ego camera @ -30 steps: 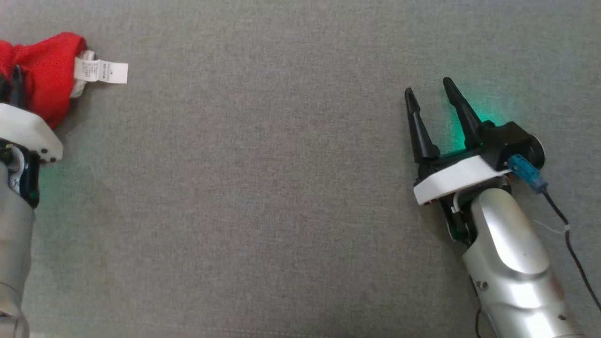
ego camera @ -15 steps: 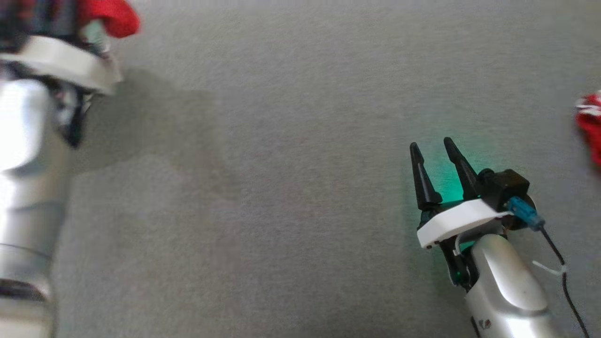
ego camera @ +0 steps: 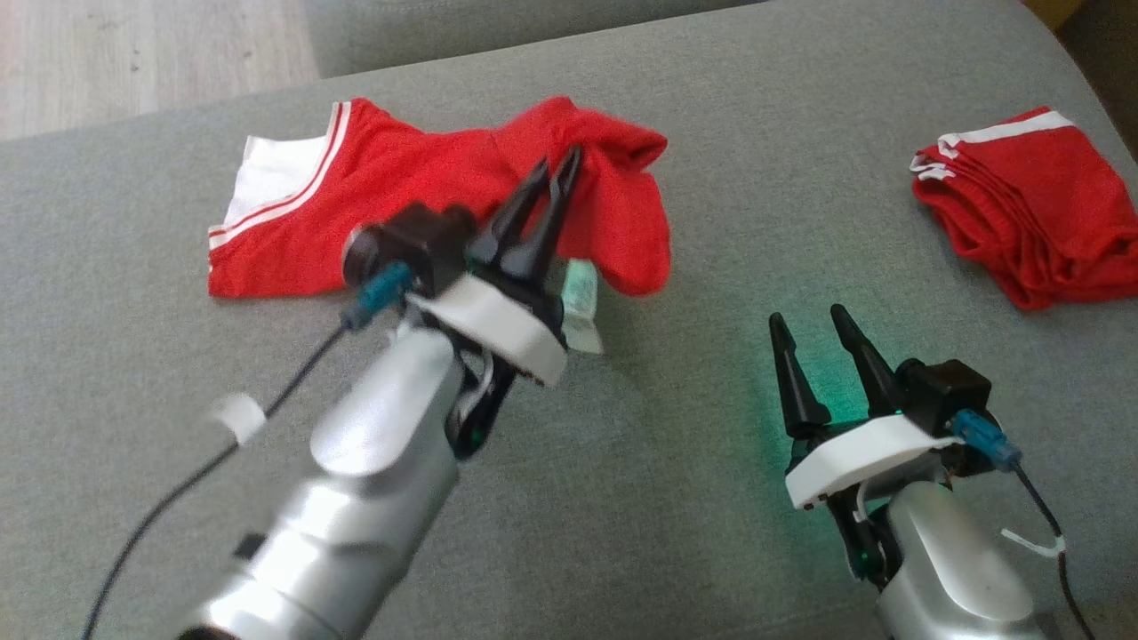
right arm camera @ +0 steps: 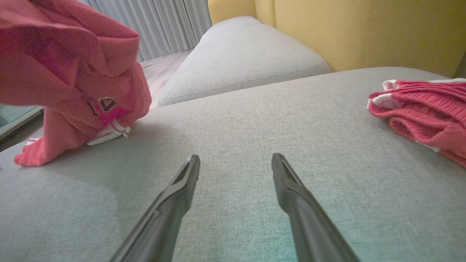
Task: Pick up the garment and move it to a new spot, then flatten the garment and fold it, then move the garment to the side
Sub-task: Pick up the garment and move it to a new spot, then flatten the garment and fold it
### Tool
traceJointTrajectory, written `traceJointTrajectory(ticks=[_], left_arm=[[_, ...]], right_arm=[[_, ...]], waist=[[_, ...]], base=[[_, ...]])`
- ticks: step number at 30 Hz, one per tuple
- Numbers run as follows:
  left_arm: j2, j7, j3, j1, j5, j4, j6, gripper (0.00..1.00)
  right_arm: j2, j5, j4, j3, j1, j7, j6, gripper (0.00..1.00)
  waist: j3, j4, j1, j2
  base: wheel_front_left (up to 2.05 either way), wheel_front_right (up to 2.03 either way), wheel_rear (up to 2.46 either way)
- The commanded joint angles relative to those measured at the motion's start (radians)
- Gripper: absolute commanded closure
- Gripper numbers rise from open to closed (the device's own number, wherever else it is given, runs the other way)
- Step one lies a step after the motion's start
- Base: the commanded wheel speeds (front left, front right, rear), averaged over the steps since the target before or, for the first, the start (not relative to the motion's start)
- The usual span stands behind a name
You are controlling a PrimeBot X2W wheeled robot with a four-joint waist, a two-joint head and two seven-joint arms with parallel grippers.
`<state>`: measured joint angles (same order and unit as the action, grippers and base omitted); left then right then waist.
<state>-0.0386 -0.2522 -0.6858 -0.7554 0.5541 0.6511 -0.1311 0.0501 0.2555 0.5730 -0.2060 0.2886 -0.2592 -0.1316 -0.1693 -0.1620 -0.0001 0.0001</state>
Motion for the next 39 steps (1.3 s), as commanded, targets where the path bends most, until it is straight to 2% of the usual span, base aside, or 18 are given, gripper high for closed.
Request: traceJointTrajectory(ticks=[1, 5, 9, 16, 17, 23, 29, 39], left_arm=[[-0.018, -0.009, 0.027, 0.0, 0.019, -0.015, 0.016, 0.0], [-0.013, -0.009, 0.039, 0.054, 0.023, -0.013, 0.067, 0.0], [-0.018, -0.009, 0.114, 0.115, -0.024, -0.053, 0.115, 0.0], [-0.109, -0.009, 0.326, 0.35, -0.137, -0.179, 0.159, 0.0], [-0.109, -0.009, 0.326, 0.35, -0.137, -0.179, 0.159, 0.0], [-0.125, -0.009, 0.479, 0.595, -0.24, -0.285, 0.16, 0.0], [-0.067, -0.009, 0.566, 0.774, -0.325, -0.373, 0.157, 0.0], [-0.024, -0.009, 0.632, 0.841, -0.395, -0.379, 0.117, 0.0]], right_arm=[[0.0, 0.008, -0.026, -0.027, 0.012, -0.003, 0.001, 0.0], [0.0, 0.013, -0.02, -0.028, 0.021, -0.003, 0.001, 0.0], [0.0, 0.012, -0.022, -0.014, 0.022, -0.003, 0.001, 0.0], [0.0, 0.013, -0.03, 0.002, -0.001, -0.003, 0.001, 0.0], [0.0, 0.013, -0.03, 0.002, -0.001, -0.003, 0.001, 0.0], [0.0, 0.013, -0.027, 0.016, -0.045, -0.003, 0.001, 0.0], [0.0, 0.021, -0.026, 0.032, -0.109, -0.003, 0.001, 0.0], [0.0, 0.03, -0.032, 0.049, -0.164, -0.003, 0.001, 0.0]], waist=[[-0.005, -0.004, 0.0001, -0.0001], [-0.014, 0.006, 0.0001, -0.0001], [-0.012, 0.037, 0.0001, -0.0001], [0.025, 0.088, 0.0001, -0.0001], [0.025, 0.088, 0.0001, -0.0001], [0.07, 0.126, 0.0001, -0.0001], [0.121, 0.15, 0.0001, -0.0001], [0.159, 0.16, 0.0001, -0.0001]], base=[[0.0, 0.0, 0.0], [0.0, 0.0, 0.0], [0.0, 0.0, 0.0], [0.0, 0.0, 0.0], [0.0, 0.0, 0.0], [0.0, 0.0, 0.0], [0.0, 0.0, 0.0], [0.0, 0.0, 0.0]])
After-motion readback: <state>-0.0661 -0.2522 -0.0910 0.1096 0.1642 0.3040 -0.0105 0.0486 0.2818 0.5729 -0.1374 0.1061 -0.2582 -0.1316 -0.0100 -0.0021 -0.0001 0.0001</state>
